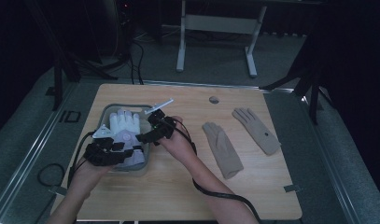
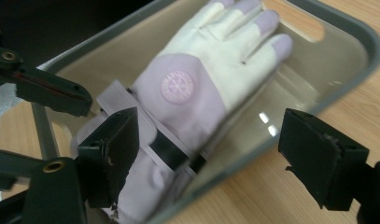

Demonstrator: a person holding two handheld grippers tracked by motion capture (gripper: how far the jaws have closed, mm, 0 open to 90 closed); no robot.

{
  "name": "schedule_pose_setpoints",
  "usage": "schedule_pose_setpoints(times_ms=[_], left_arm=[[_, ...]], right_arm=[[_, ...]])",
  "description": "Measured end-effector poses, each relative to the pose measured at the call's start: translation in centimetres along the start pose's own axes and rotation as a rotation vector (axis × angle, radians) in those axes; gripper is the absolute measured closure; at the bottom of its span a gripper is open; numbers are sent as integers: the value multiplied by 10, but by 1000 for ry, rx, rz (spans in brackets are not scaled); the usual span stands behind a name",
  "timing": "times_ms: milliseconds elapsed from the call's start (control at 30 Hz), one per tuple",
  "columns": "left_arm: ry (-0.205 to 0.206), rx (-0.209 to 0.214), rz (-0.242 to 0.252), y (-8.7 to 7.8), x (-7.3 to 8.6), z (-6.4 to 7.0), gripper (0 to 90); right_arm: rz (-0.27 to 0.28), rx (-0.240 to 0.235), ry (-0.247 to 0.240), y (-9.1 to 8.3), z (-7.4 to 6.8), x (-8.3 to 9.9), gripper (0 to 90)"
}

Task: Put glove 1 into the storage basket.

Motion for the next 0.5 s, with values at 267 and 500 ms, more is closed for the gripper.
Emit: schedule_pose_setpoints(times_ms=[267, 500], left_arm=[[45, 38, 24, 9, -11, 25, 513], [69, 55, 40, 21, -18, 43, 513]], right_arm=[[9, 44, -7, -15, 14, 19, 198], [19, 80, 1, -29, 28, 38, 197]])
Point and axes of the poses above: each handheld gripper's, and its own axes: y roughly forward along the jaws, x roughly out of its underside, z roughly to its right, the point moved 4 cm from there along y, roughly forward along the jaws, and after that the axes turned 12 degrees about -z, right-handed, at the moved point
